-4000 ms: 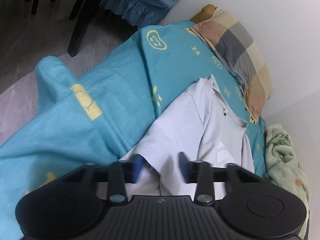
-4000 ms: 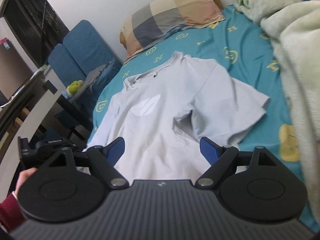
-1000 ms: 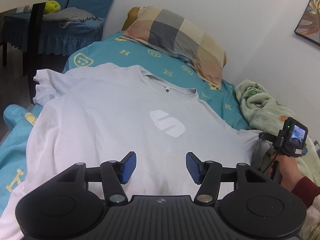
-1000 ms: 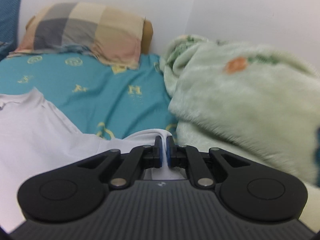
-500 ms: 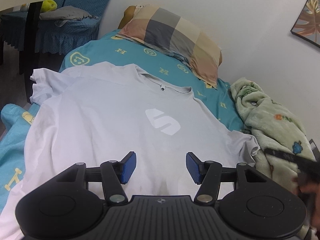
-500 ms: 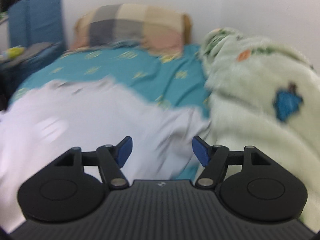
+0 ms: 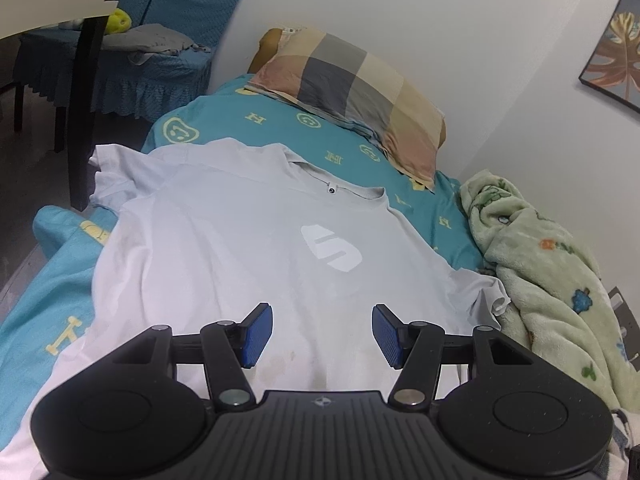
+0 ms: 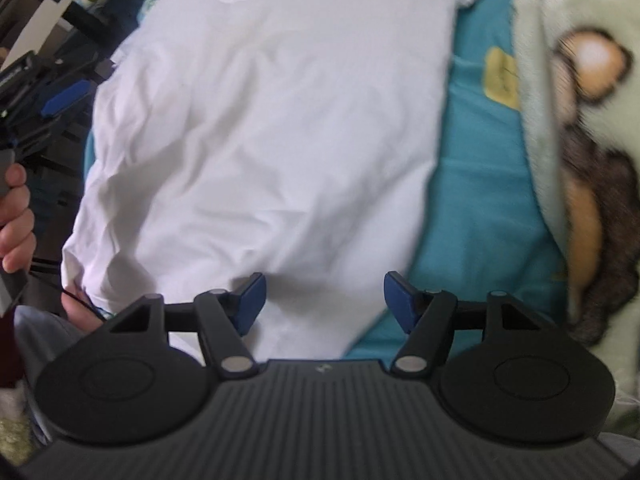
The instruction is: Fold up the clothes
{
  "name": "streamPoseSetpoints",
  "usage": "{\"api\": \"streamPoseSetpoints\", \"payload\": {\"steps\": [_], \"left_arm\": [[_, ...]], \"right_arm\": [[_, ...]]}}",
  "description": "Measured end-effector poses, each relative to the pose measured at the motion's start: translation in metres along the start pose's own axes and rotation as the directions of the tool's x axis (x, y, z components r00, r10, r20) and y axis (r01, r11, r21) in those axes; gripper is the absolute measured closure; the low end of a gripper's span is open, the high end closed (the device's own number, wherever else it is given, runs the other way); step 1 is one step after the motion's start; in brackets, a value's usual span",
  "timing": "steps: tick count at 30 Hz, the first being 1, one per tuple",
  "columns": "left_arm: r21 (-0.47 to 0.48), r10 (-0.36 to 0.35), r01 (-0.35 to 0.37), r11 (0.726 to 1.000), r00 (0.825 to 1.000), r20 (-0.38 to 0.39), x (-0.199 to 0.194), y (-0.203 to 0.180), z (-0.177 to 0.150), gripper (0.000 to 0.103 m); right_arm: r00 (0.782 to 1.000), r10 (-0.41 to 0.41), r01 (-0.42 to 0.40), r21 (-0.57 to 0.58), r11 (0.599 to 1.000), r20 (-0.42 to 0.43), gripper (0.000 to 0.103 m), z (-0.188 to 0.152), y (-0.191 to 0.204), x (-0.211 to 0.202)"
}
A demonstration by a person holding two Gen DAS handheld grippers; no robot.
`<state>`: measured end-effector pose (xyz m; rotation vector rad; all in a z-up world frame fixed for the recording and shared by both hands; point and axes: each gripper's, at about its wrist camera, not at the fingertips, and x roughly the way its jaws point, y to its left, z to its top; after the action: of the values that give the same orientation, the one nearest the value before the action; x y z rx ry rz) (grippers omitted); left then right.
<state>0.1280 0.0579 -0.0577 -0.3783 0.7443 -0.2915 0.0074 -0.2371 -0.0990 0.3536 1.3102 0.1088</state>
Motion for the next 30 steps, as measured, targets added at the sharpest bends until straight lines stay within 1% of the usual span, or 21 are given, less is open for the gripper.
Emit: {"api": "streamPoseSetpoints", "payload": {"steps": [2, 3, 4, 5, 6, 7, 12, 14, 16, 19, 22, 24, 25, 27, 30], "left_arm": [[-0.015, 0.004, -0.004, 1.000, 1.000, 0.001, -0.002, 0.004, 0.001, 0.045], [-0.020, 0.007, -0.007, 1.000, 1.000, 0.002, -0.003, 0.006, 0.001, 0.045], [-0.024, 0.011, -0.011, 1.000, 1.000, 0.003, -0.004, 0.007, 0.001, 0.045], [-0.027, 0.015, -0.014, 1.000, 1.000, 0.004, -0.005, 0.009, 0.001, 0.045], [-0.033, 0.015, -0.015, 0.999, 1.000, 0.005, -0.006, 0.010, 0.002, 0.045], [-0.040, 0.015, -0.015, 0.999, 1.000, 0.005, -0.007, 0.012, 0.002, 0.045], [-0.072, -0.005, 0.006, 0.997, 1.000, 0.016, -0.012, 0.017, 0.006, 0.045], [-0.080, -0.008, 0.009, 0.997, 1.000, 0.017, -0.012, 0.018, 0.009, 0.045], [-0.091, -0.011, 0.013, 0.996, 1.000, 0.014, -0.011, 0.019, 0.010, 0.045], [-0.102, -0.014, 0.014, 0.995, 1.000, 0.003, -0.010, 0.021, 0.011, 0.045], [-0.091, -0.001, 0.000, 0.996, 1.000, -0.016, -0.007, 0.021, 0.009, 0.045], [-0.078, 0.008, -0.011, 0.997, 0.999, -0.031, -0.005, 0.020, 0.008, 0.045], [-0.075, 0.012, -0.015, 0.997, 0.999, -0.035, -0.005, 0.020, 0.007, 0.045], [-0.071, 0.019, -0.022, 0.997, 0.999, -0.038, -0.005, 0.021, 0.006, 0.045], [-0.069, 0.028, -0.031, 0.997, 0.999, -0.040, -0.005, 0.021, 0.007, 0.044]], "right_arm": [[1.000, -0.010, 0.009, -0.007, 1.000, -0.020, 0.047, 0.001, 0.007, 0.008], [0.999, -0.026, 0.025, -0.017, 1.000, -0.034, 0.062, 0.001, 0.008, 0.013], [0.998, -0.048, 0.046, -0.031, 0.998, -0.046, 0.082, 0.000, 0.009, 0.018], [0.996, -0.068, 0.065, -0.043, 0.997, -0.054, 0.091, -0.001, 0.011, 0.021], [0.995, -0.082, 0.079, -0.057, 0.995, -0.056, 0.096, -0.002, 0.013, 0.021], [0.994, -0.093, 0.089, -0.076, 0.993, -0.052, 0.098, -0.002, 0.015, 0.017], [0.989, -0.145, 0.140, -0.166, 0.976, -0.017, 0.099, 0.000, 0.020, -0.032], [0.983, -0.181, 0.177, -0.174, 0.969, -0.012, 0.099, 0.000, 0.010, -0.050], [0.977, -0.210, 0.203, -0.160, 0.966, -0.025, 0.099, 0.001, -0.007, -0.060], [0.968, -0.241, 0.228, -0.144, 0.963, -0.077, 0.099, 0.001, -0.031, -0.052], [0.949, -0.289, 0.266, -0.175, 0.948, -0.124, 0.099, -0.005, -0.038, -0.030], [0.950, -0.282, 0.260, -0.163, 0.952, -0.131, 0.099, -0.004, -0.041, -0.024], [0.956, -0.268, 0.249, -0.154, 0.956, -0.119, 0.097, -0.003, -0.041, -0.027], [0.971, -0.231, 0.220, -0.137, 0.966, -0.067, 0.096, 0.002, -0.039, -0.040], [0.982, -0.186, 0.189, -0.112, 0.976, 0.042, 0.095, 0.008, -0.030, -0.066]]}}
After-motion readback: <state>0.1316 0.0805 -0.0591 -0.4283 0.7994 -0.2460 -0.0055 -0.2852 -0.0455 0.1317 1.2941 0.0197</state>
